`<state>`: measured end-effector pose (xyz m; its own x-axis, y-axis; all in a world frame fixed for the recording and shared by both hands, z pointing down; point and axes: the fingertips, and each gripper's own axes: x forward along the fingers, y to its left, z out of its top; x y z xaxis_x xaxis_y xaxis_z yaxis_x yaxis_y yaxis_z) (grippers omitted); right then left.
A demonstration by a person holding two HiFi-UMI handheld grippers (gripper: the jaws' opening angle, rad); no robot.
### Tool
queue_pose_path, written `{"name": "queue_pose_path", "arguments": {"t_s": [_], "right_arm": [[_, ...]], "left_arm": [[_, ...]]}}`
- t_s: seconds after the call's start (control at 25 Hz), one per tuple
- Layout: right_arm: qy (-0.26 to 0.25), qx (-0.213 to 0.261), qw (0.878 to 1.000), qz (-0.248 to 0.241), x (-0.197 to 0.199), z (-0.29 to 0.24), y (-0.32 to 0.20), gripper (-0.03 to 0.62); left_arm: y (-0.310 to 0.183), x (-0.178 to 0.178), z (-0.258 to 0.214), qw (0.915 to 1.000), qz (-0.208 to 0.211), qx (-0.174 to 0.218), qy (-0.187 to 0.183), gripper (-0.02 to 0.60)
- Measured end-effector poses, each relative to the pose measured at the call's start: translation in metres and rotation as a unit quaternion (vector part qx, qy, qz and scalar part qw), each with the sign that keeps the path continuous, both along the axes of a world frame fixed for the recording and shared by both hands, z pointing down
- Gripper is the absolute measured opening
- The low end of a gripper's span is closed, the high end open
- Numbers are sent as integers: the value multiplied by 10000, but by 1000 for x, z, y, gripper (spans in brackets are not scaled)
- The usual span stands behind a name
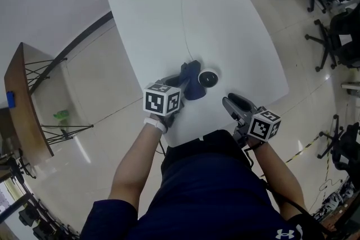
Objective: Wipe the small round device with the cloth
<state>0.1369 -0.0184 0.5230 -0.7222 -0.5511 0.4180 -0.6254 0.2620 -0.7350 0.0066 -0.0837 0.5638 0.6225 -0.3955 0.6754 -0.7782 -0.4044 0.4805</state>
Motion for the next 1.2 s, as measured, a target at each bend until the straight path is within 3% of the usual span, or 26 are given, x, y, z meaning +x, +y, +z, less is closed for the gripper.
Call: {"name": "queue_pose_path", "arguments": {"t_s": [0.16,0.4,0.56,0.72,1.0,1.2], "right_arm": [[12,-28,10000,28,0,1,1,155],[-15,-109,9999,129,3,6,6,150],[-33,-87,9998,173,4,4,8,144],[-61,-83,9997,208,8,4,10,143],[-119,-90,9997,184,4,4,11,140],[-119,-111,9996,214,2,3,14,140]], "left_arm": [[0,-2,23,9996,9,-182,-209,67],[-4,-7,29,9995,-126,-237,-177,67],[2,-25,0,9986,-492,-100,164,67],[16,-26,-56,9968,-549,316,484,67],[23,49,-100,9931,-10,946,686,67],[22,77,-82,9918,330,1181,362,67]]}}
